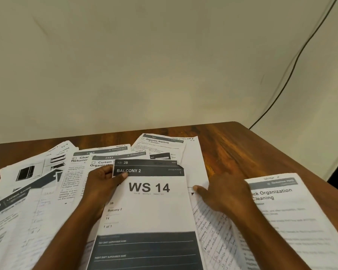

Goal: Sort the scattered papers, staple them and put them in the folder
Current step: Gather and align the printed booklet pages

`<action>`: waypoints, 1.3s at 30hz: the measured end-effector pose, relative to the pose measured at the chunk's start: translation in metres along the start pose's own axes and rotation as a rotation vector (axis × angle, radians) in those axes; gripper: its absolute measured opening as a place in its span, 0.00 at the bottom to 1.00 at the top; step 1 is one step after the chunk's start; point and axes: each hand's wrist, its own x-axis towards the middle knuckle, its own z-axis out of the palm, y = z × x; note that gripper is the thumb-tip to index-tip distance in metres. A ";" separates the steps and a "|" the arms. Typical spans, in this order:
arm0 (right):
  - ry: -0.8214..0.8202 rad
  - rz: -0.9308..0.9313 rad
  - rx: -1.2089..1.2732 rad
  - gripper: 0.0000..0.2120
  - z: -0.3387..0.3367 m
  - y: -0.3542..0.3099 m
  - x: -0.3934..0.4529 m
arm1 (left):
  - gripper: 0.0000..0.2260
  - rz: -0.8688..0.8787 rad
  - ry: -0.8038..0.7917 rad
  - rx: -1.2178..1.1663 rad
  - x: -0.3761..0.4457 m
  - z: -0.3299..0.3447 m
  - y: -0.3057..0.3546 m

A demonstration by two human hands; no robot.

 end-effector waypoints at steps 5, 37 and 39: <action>-0.007 -0.132 -0.004 0.26 -0.002 -0.028 -0.011 | 0.10 -0.005 0.024 0.001 0.001 0.001 0.001; 0.180 -0.023 0.244 0.17 0.004 0.035 0.051 | 0.09 0.006 0.083 0.037 0.008 -0.003 -0.002; 0.183 -0.116 0.289 0.16 0.011 0.018 0.052 | 0.08 -0.009 0.062 0.037 0.006 -0.006 0.001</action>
